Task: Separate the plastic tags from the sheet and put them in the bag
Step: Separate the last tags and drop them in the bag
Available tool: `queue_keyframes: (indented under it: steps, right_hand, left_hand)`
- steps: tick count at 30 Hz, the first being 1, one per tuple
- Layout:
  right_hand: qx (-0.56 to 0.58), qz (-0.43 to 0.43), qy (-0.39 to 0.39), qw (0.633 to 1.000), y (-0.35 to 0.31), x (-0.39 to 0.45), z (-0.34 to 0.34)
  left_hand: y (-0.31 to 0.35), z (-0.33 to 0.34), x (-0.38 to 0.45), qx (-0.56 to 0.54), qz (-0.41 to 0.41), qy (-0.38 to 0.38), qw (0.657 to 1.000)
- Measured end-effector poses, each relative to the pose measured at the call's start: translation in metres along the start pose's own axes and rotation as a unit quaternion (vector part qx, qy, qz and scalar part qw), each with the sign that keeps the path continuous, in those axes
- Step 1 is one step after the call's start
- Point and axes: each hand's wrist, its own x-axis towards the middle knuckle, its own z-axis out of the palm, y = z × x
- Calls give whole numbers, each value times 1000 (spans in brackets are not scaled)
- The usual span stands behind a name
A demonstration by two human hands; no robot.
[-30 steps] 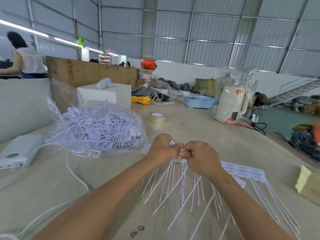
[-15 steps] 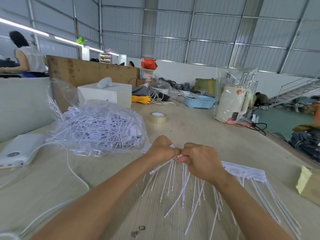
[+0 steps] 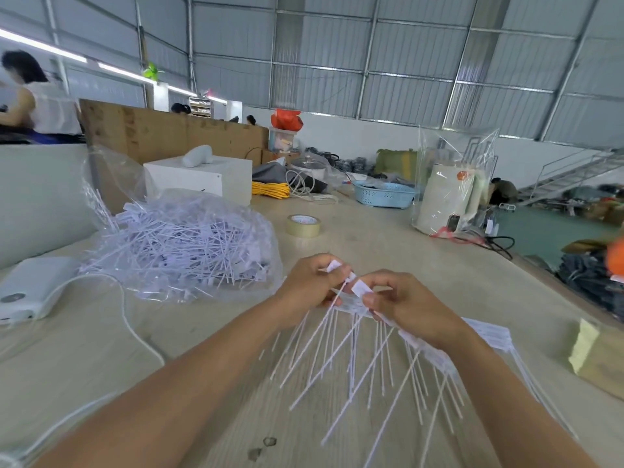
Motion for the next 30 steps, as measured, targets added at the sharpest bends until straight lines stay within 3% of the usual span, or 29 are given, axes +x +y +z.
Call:
queue_keyframes:
  steps: [5, 8, 13, 18, 22, 26, 30]
  right_hand:
    - [33, 20, 84, 996, 7, 3, -2]
    - [38, 31, 90, 995, 10, 6, -1]
    - [-38, 3, 78, 996, 10, 9, 9]
    - [-31, 32, 127, 991, 14, 11, 7]
    - [-64, 36, 18, 997, 15, 6, 1]
    - [-78, 16, 0, 997, 13, 5, 3]
    - [-71, 17, -12, 997, 15, 6, 3]
  left_hand:
    - [0, 0, 1, -38, -34, 3, 999]
    - [-1, 4, -2, -18, -46, -24, 998]
    - [-9, 12, -4, 33, 11, -3, 999]
    - [-10, 10, 1, 39, 61, 51, 996]
    - [-12, 14, 1, 12, 73, 63, 995]
    - [-14, 18, 1, -12, 27, 45, 999]
    - [-14, 17, 0, -5, 32, 46, 998]
